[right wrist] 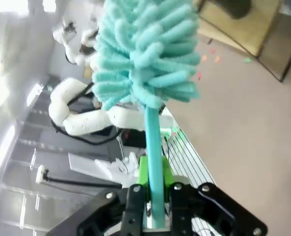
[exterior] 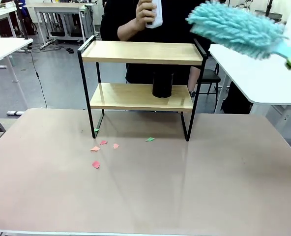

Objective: Clean the shelf.
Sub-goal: Clean the remaining tier of the Shelf with the Duster once objects are removed.

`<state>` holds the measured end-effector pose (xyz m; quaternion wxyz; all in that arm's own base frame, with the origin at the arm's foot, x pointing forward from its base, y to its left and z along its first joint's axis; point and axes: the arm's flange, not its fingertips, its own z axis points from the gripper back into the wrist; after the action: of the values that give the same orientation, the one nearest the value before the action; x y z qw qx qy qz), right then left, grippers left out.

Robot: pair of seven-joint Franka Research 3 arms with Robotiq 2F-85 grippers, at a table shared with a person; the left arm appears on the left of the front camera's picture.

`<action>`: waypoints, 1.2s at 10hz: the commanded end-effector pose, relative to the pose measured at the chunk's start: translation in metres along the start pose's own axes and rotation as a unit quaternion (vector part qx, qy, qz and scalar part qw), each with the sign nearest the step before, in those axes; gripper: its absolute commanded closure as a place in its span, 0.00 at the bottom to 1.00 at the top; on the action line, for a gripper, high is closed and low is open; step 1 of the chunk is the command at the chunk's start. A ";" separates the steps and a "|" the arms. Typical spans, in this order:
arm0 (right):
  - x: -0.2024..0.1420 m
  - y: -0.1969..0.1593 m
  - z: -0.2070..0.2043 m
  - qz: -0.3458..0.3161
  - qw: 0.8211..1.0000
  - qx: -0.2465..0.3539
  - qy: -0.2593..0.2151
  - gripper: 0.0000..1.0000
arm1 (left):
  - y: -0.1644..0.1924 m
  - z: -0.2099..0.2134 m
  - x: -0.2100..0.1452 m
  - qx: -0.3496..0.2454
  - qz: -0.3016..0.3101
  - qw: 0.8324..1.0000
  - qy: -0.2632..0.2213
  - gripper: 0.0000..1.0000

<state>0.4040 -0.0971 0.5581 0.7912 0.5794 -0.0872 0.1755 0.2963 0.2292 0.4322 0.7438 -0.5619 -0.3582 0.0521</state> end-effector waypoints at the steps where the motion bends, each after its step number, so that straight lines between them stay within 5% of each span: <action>1: -0.025 -0.054 -0.006 -0.030 0.998 0.027 -0.043 0.88 | -0.001 -0.001 0.000 -0.008 -0.011 1.000 -0.005 0.00; 3: -0.063 -0.100 -0.001 -0.008 0.998 0.024 -0.060 0.88 | -0.001 -0.001 0.000 -0.008 -0.011 1.000 -0.005 0.00; 6: -0.080 -0.136 -0.011 -0.048 0.998 0.035 -0.015 0.88 | -0.001 -0.001 0.000 -0.008 -0.011 1.000 -0.005 0.00; 12: -0.081 -0.135 -0.012 -0.047 0.998 0.035 -0.030 0.88 | -0.001 -0.001 0.000 -0.008 -0.011 1.000 -0.005 0.00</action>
<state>0.3815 -0.1362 0.4013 0.7802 0.6100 -0.0684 0.1208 0.2964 0.2292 0.4320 0.7439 -0.5620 -0.3580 0.0522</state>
